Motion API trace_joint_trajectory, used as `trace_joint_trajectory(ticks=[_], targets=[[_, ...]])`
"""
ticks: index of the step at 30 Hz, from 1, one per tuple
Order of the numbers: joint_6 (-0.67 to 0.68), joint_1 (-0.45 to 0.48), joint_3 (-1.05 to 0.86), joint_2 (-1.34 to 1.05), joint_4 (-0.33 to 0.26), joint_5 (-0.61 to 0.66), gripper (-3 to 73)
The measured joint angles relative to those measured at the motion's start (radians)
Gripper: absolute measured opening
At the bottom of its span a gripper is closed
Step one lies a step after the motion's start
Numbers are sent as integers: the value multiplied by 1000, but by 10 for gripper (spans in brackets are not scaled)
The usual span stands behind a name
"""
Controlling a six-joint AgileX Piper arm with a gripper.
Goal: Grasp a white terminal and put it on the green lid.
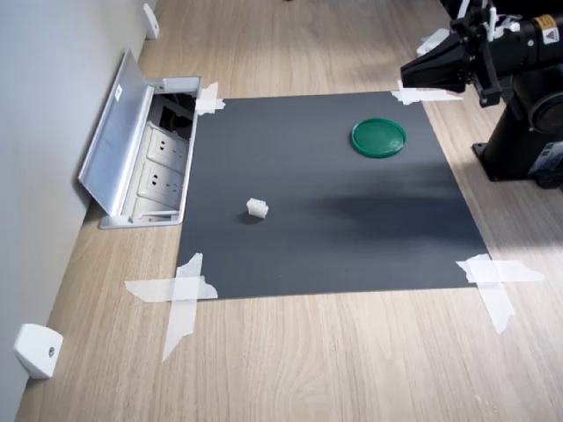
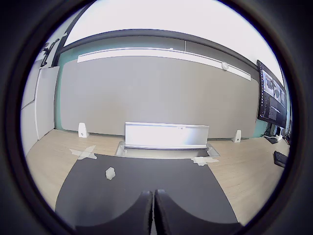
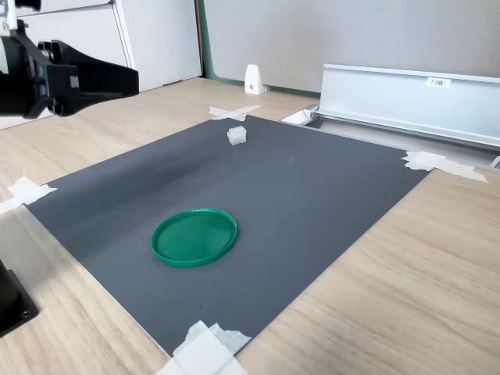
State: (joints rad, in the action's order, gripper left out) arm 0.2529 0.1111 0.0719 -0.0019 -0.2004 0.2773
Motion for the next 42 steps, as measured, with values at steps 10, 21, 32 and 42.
trace_joint_trajectory(ticks=[10,21,32,42], targets=[[0,0,0,0,0,0,-9],[9,0,55,22,-7,37,-9],[13,0,249,319,83,272,-9],[13,0,439,599,158,470,-9]])
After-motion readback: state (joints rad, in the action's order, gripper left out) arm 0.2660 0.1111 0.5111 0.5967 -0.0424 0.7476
